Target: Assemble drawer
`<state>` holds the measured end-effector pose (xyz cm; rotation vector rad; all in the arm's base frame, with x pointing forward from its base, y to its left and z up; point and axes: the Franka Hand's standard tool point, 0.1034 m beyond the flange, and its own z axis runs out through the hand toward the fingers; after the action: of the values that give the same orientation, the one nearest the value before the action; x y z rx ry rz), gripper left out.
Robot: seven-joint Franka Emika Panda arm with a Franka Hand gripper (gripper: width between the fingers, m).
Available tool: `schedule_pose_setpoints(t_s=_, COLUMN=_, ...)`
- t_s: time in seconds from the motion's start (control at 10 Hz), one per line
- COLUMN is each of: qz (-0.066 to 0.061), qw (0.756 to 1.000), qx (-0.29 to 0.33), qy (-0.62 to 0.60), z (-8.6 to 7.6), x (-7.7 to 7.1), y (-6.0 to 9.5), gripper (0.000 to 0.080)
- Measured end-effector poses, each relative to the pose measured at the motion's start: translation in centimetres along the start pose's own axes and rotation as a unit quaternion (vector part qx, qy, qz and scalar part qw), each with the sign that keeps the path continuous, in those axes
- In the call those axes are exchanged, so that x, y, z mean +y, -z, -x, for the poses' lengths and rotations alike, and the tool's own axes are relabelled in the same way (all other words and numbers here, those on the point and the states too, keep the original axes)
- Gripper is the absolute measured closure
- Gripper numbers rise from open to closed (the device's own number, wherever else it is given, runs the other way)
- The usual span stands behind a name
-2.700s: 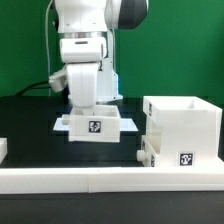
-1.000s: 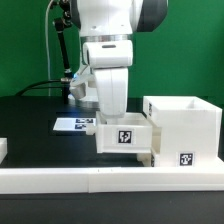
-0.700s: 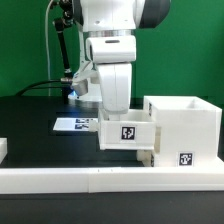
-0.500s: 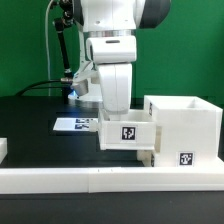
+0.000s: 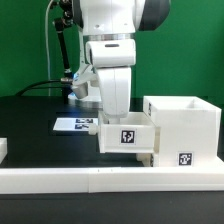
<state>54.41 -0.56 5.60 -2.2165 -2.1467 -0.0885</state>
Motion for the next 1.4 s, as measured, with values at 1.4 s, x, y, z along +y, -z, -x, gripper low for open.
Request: schedule_pose_setpoints(t_s=1.4, qz=-0.001, qw=1.0, qx=0.005, qy=0.011, z=-1.7, x=-0.1, y=-0.3, gripper=0.0758)
